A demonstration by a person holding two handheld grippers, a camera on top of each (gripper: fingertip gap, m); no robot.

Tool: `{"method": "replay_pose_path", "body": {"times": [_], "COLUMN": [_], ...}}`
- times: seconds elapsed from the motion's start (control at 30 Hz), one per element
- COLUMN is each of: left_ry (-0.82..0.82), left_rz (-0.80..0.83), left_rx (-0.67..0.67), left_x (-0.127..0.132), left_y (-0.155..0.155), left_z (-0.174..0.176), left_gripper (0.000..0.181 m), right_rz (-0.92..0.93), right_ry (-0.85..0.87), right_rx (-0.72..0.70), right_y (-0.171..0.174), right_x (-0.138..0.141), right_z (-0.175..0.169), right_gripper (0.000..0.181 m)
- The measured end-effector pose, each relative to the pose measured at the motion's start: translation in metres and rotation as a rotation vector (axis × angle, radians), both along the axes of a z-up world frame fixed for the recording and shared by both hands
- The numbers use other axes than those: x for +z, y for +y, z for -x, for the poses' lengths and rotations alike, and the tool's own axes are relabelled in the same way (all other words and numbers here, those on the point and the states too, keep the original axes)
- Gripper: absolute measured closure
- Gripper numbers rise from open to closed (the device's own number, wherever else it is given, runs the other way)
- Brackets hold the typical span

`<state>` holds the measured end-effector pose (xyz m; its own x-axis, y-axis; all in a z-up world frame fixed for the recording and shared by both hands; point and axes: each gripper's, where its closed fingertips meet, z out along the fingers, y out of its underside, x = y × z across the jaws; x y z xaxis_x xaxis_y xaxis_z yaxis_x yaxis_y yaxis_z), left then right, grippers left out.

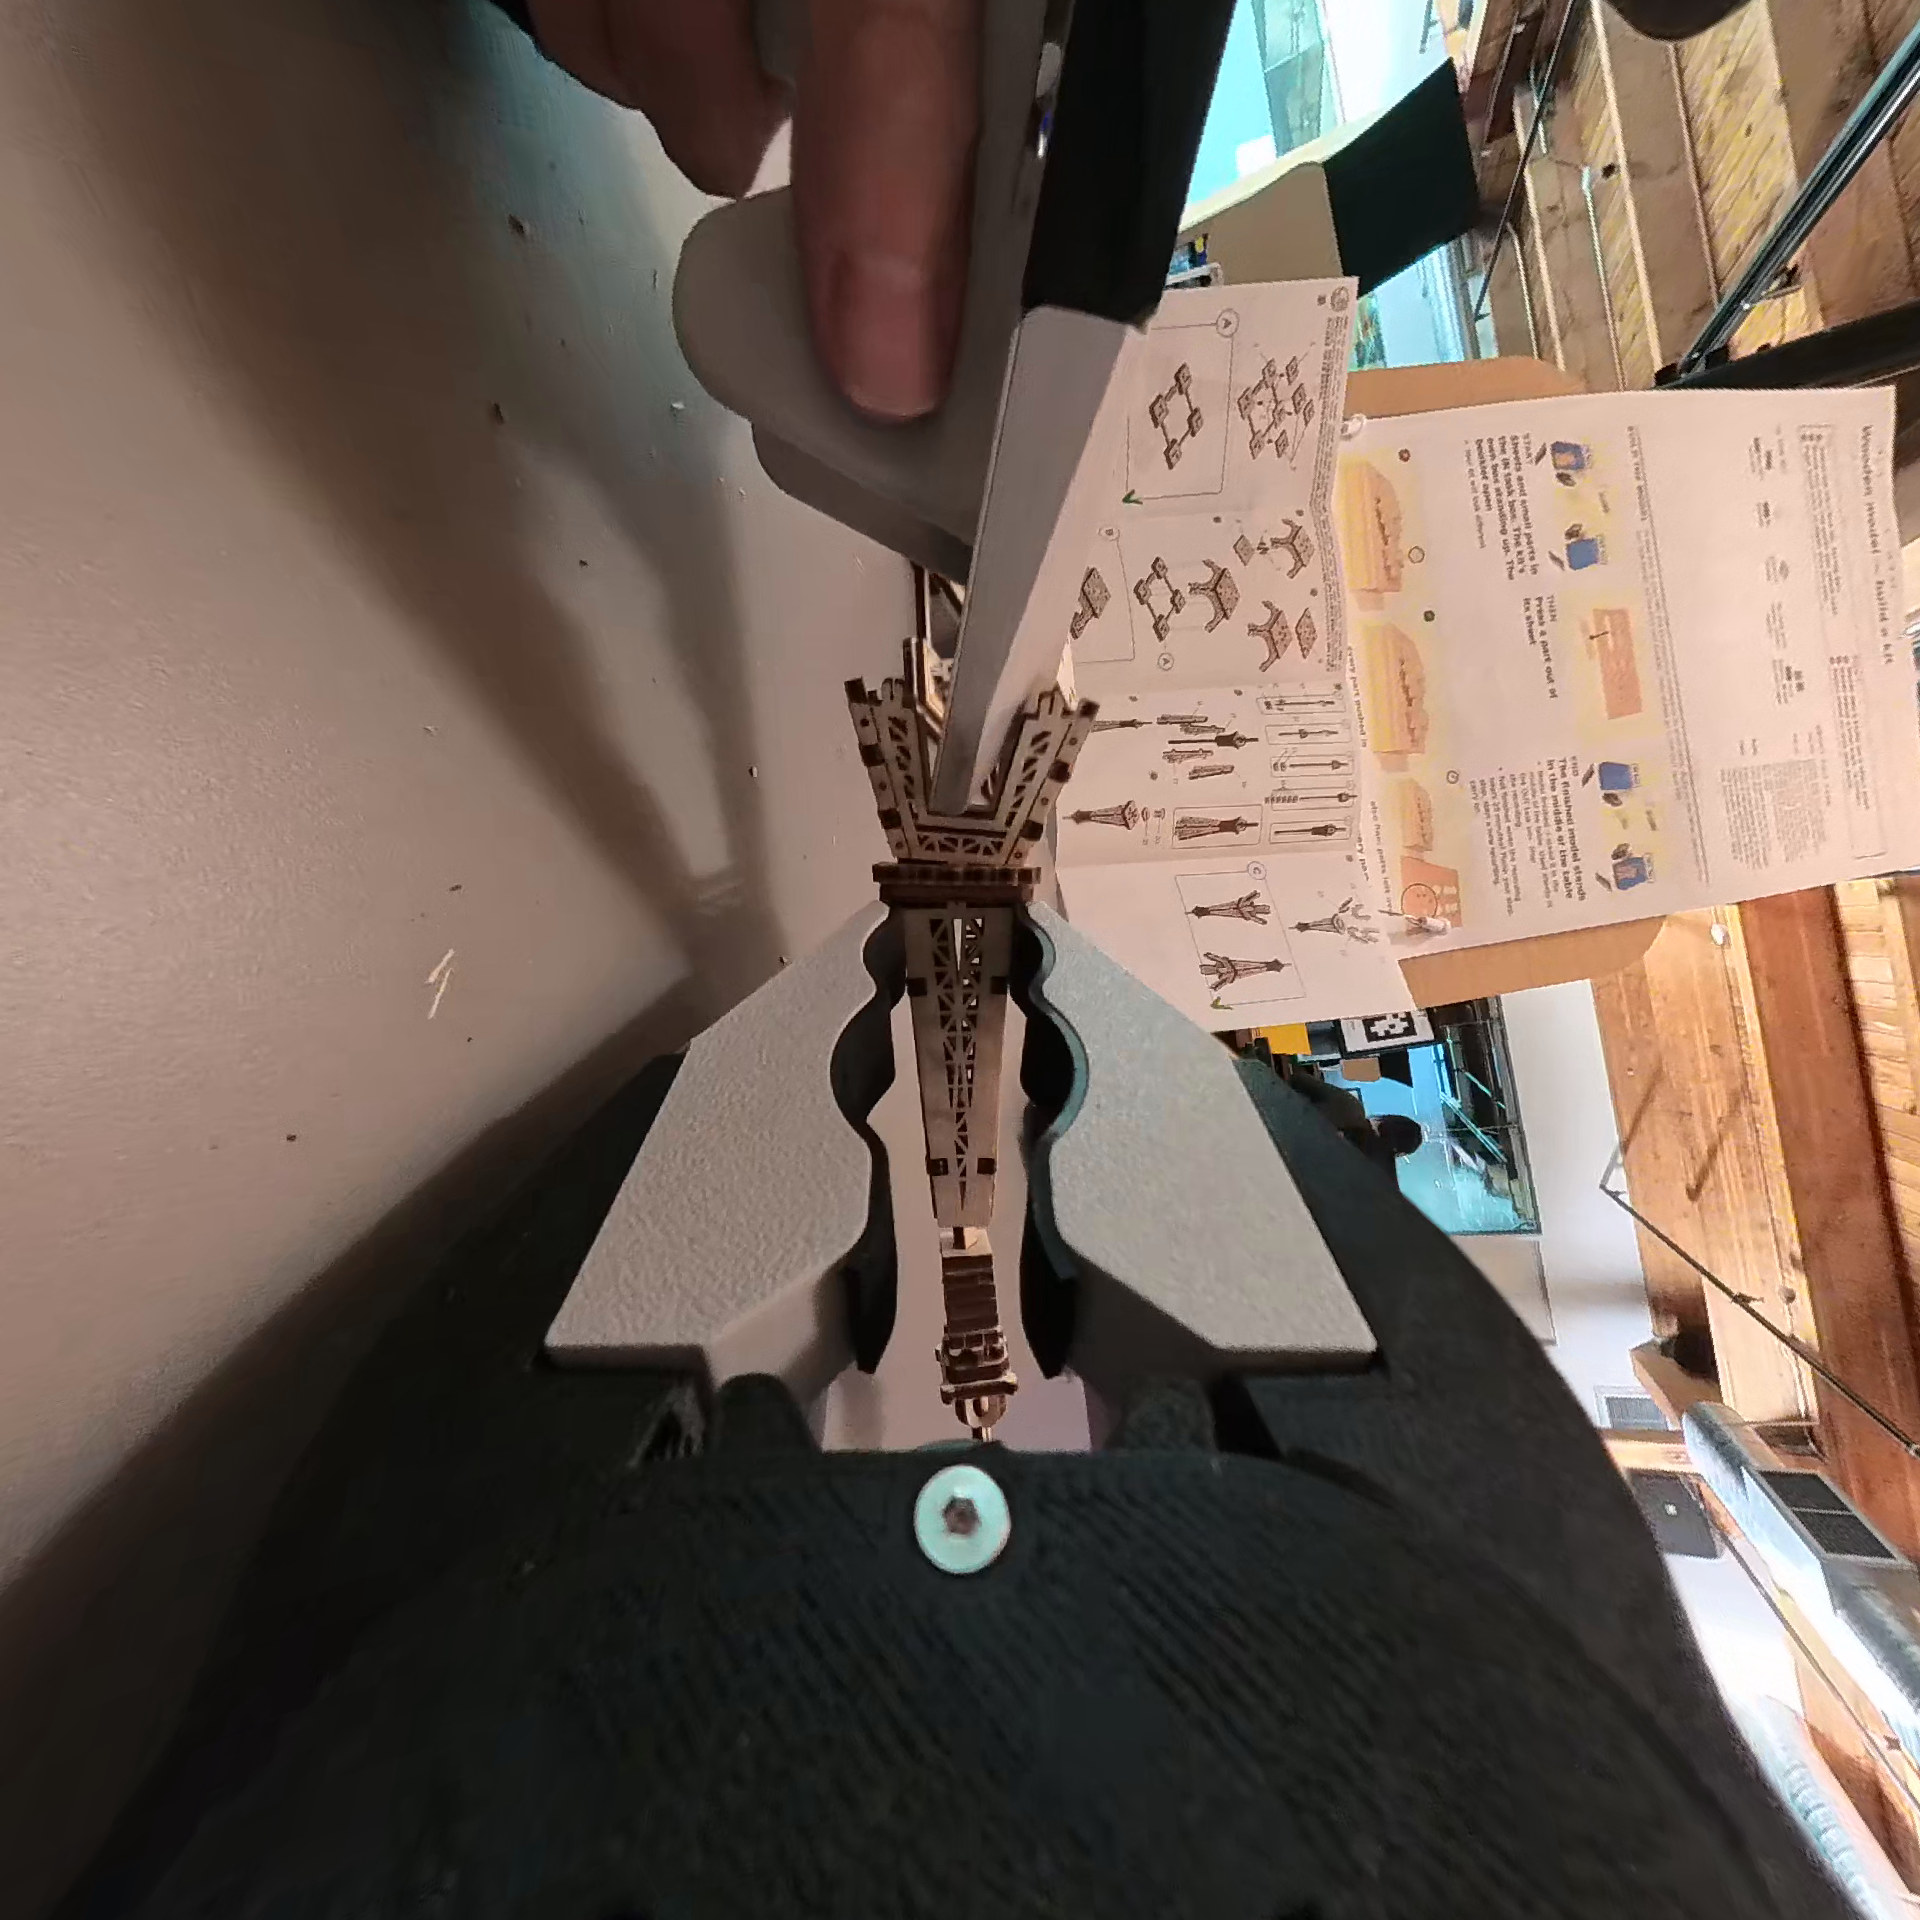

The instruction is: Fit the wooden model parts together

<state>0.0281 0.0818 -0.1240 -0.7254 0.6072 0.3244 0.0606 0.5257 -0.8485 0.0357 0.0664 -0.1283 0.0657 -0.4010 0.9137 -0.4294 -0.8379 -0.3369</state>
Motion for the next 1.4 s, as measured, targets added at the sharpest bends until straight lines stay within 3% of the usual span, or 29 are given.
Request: {"method": "replay_pose_path", "body": {"times": [0.27, 0.5, 0.53, 0.6, 0.73, 0.8, 0.87, 1.07, 1.2, 1.27, 1.4], "left_ry": [0.011, -0.071, -0.089, -0.091, -0.149, -0.154, -0.150, -0.174, -0.253, -0.288, -0.421], "left_rz": [0.007, 0.265, 0.304, 0.348, 0.362, 0.395, 0.387, 0.427, 0.427, 0.494, 0.625], "left_rx": [-0.033, -0.061, -0.063, -0.049, 0.015, -0.003, -0.042, 0.027, -0.005, 0.029, -0.028], "left_x": [0.002, 0.029, 0.031, 0.033, 0.030, 0.035, 0.039, 0.043, 0.031, 0.035, 0.033], "left_y": [-0.002, 0.004, 0.005, 0.007, 0.003, 0.006, 0.012, 0.004, 0.006, 0.003, 0.004], "left_z": [0.001, -0.001, 0.000, 0.004, -0.001, -0.001, 0.000, -0.002, 0.011, 0.007, 0.007], "left_gripper": [0.164, 0.165, 0.177, 0.180, 0.173, 0.164, 0.142, 0.126, 0.130, 0.143, 0.143], "right_rz": [0.009, 0.067, 0.076, 0.106, 0.215, 0.281, 0.312, 0.363, 0.431, 0.434, 0.361], "right_ry": [-0.001, -0.144, -0.159, -0.170, -0.153, -0.174, -0.192, -0.198, -0.194, -0.198, -0.198], "right_rx": [-0.014, 0.008, 0.017, 0.039, 0.022, -0.010, -0.049, -0.029, 0.013, 0.024, 0.046], "right_y": [-0.001, 0.001, 0.002, 0.006, 0.006, 0.001, -0.007, 0.000, 0.014, 0.017, 0.018], "right_x": [0.001, 0.026, 0.029, 0.031, 0.031, 0.037, 0.043, 0.045, 0.044, 0.045, 0.043], "right_z": [0.001, -0.001, -0.001, -0.001, -0.001, 0.000, 0.003, 0.002, -0.001, -0.001, -0.001], "right_gripper": [0.167, 0.164, 0.164, 0.164, 0.164, 0.164, 0.164, 0.163, 0.164, 0.163, 0.153]}}
